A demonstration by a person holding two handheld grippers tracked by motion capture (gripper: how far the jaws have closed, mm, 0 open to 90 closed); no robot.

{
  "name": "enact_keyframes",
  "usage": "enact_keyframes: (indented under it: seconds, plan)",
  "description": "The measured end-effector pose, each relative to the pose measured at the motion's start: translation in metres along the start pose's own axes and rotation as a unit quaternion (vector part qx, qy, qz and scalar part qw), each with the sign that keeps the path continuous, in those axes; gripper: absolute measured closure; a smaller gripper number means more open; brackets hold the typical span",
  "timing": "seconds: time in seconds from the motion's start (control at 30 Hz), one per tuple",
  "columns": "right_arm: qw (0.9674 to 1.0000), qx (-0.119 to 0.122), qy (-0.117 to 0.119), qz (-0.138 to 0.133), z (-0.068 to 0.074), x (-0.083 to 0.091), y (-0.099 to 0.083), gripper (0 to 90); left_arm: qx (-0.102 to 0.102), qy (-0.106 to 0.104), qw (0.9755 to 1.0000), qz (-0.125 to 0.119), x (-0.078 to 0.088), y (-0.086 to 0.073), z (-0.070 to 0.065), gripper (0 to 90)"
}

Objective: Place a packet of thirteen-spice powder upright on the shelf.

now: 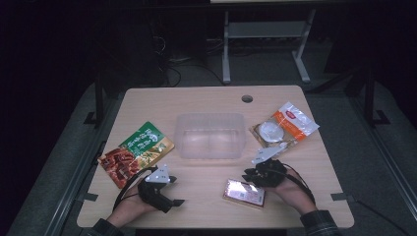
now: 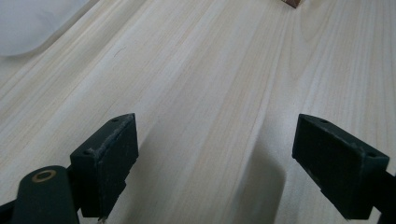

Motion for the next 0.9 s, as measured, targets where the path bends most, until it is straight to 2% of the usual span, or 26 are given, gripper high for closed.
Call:
enact_keyframes:
  seconds: [0.03,0.07,0.1,0.13,0.17,0.23,0.27,0.3,0.47,0.5,0.7,0.73,0.8,0.9]
  plan:
    - [1.0000,-0.001,0.001,-0.006,0.000,0.005,-0.004,62.5,-0.001,0.000,1.0000,-0.001,0.000,0.000,0.000,13.9]
    - [1.0000,-0.001,0.001,-0.006,0.000,0.005,-0.004,62.5,-0.001,0.000,1.0000,-0.001,0.000,0.000,0.000,13.9]
    - [1.0000,-0.001,0.005,-0.007,0.000,0.014,-0.012,52.1,0.000,-0.001,1.0000,-0.002,0.000,0.000,0.000,13.9]
    - [0.9999,0.003,0.007,-0.012,0.001,0.018,-0.015,48.4,0.000,-0.001,1.0000,-0.002,0.000,0.000,0.000,13.9]
    - [0.9997,0.004,0.018,-0.017,0.003,0.022,-0.018,44.2,0.000,-0.002,1.0000,-0.002,0.000,0.000,0.000,13.9]
    - [0.9995,0.014,0.023,-0.017,0.007,0.027,-0.023,34.8,-0.001,-0.002,1.0000,-0.001,-0.001,0.000,-0.001,13.9]
    - [0.9995,0.014,0.023,-0.017,0.007,0.027,-0.023,34.8,-0.001,-0.002,1.0000,-0.001,-0.001,0.000,-0.001,13.9]
    - [0.9993,0.020,0.030,-0.009,0.010,0.028,-0.030,28.0,-0.002,-0.004,1.0000,0.001,-0.002,0.000,-0.001,13.9]
    - [0.9990,0.025,0.036,-0.005,0.016,0.030,-0.041,22.7,-0.005,-0.008,1.0000,0.001,-0.003,0.000,-0.002,13.9]
    - [0.9987,0.027,0.043,-0.002,0.018,0.029,-0.043,21.2,-0.001,-0.010,1.0000,0.001,-0.004,0.000,-0.002,13.9]
    - [0.9971,0.046,0.060,0.005,0.021,0.018,-0.041,18.0,-0.004,-0.014,0.9999,0.001,-0.005,0.001,-0.004,13.9]
    - [0.9971,0.046,0.060,0.005,0.021,0.018,-0.041,18.0,-0.004,-0.014,0.9999,0.001,-0.005,0.001,-0.004,13.9]
    - [0.9965,0.061,0.055,0.013,0.021,0.013,-0.040,17.8,-0.006,-0.016,0.9999,0.002,-0.006,0.001,-0.004,13.9]
    - [0.9963,0.063,0.056,0.017,0.023,0.011,-0.040,18.1,-0.011,-0.016,0.9998,0.001,-0.006,0.001,-0.005,13.9]
Point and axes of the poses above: each handheld gripper's, and its own axes: x roughly backward along the jaws, y roughly out of its top, z roughly to its left, the point moved 2 cm from there along -x, roughly forward along the jaws
